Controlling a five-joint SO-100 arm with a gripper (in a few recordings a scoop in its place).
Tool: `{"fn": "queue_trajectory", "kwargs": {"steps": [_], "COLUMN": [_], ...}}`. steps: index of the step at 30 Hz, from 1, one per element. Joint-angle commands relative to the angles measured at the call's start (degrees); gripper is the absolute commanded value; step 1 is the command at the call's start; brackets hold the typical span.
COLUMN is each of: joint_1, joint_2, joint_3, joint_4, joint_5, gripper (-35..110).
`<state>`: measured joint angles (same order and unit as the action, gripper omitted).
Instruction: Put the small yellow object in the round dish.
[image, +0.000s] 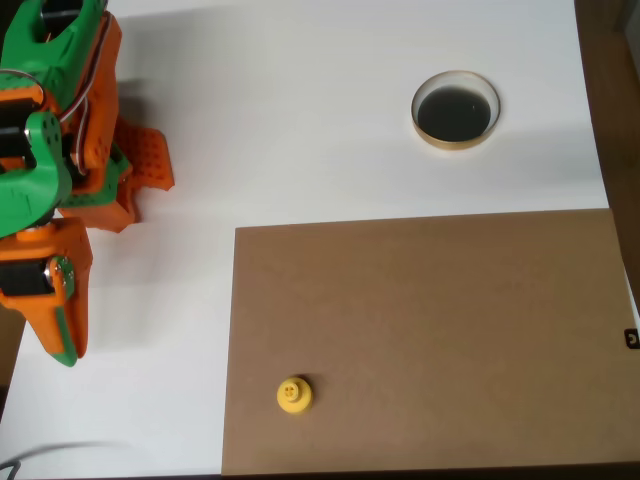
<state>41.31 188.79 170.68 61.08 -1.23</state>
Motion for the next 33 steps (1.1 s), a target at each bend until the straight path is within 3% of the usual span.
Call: {"fn": "queue_trajectory", "kwargs": {"steps": [1, 33], "joint_1": [0.88, 2.20], "joint_2": [1.85, 1.85], "joint_3": [-0.53, 0.62], "joint_4": [-0.79, -4.75], "joint_5": [-1.23, -1.23], "gripper": [0, 4]}}
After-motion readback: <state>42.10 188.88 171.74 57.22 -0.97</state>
